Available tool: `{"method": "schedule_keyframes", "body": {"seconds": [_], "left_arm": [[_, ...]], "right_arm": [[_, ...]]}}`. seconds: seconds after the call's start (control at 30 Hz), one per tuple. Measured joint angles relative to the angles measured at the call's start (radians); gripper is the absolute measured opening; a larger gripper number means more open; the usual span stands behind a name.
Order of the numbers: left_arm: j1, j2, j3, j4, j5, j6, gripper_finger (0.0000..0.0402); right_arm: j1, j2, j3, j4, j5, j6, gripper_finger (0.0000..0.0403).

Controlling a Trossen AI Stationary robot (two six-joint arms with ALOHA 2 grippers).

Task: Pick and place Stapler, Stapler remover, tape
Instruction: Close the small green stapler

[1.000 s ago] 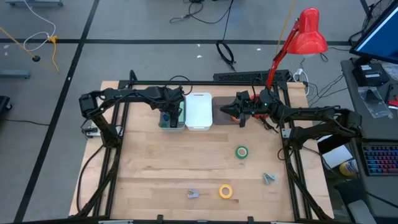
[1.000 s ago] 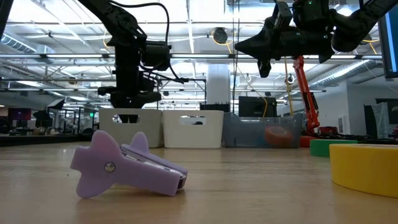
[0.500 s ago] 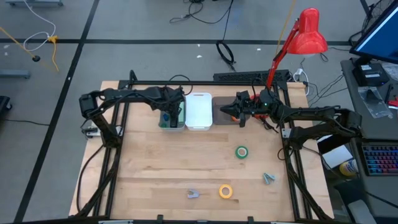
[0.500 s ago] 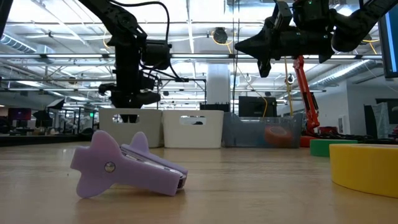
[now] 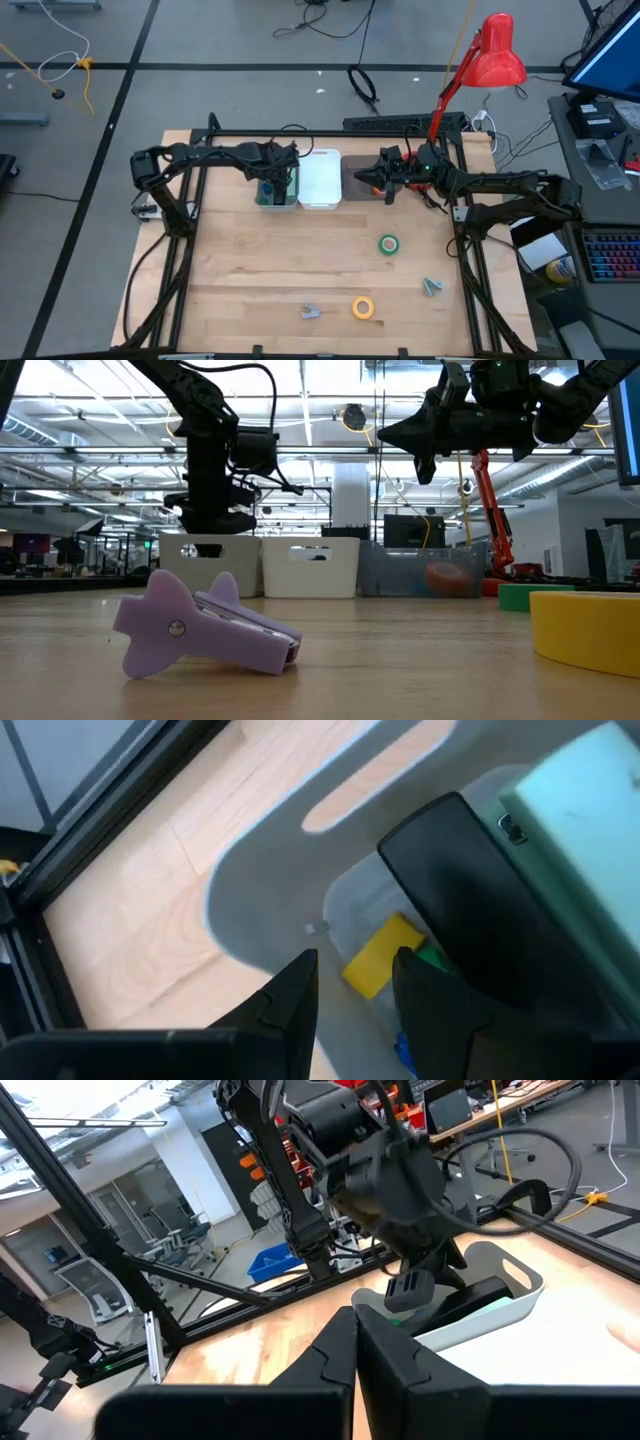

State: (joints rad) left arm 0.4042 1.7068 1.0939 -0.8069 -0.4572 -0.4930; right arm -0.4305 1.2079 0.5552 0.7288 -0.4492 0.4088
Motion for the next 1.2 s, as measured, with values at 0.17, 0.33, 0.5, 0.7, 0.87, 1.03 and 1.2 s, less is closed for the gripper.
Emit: {"method": "schedule_keyframes", "body": {"seconds": [0.17,0.33,0.5,0.7,0.87,1.03,1.2], "left_arm": [[-0.015,0.036,0.001,-0.001,0.0,0.051,0.0131],[-0.031,0.061,0.0,-0.008,0.0,0.07,0.0131],[-0.034,0.052,0.0,-0.01,-0.019,0.075,0.0131],[-0.05,0.052,0.0,-0.01,-0.015,0.078,0.0131],[-0.067,0.052,0.0,-0.023,-0.016,0.08,0.0131],[-0.08,0.052,0.0,-0.038,-0.016,0.08,0.0131],[-0.08,0.052,0.009,-0.068,-0.016,0.061,0.0131]], "right_arm": [[0.0,0.0,0.0,0.0,0.001,0.0,0.0],[0.0,0.0,0.0,-0.003,0.002,0.01,0.0],[0.0,0.0,0.0,-0.001,0.002,0.013,0.0],[0.0,0.0,0.0,0.0,0.002,0.018,0.0],[0.0,0.0,0.0,0.0,0.002,0.025,0.0],[0.0,0.0,0.0,0.0,0.002,0.025,0.0],[0.0,0.0,0.0,0.0,0.002,0.025,0.0]]}}
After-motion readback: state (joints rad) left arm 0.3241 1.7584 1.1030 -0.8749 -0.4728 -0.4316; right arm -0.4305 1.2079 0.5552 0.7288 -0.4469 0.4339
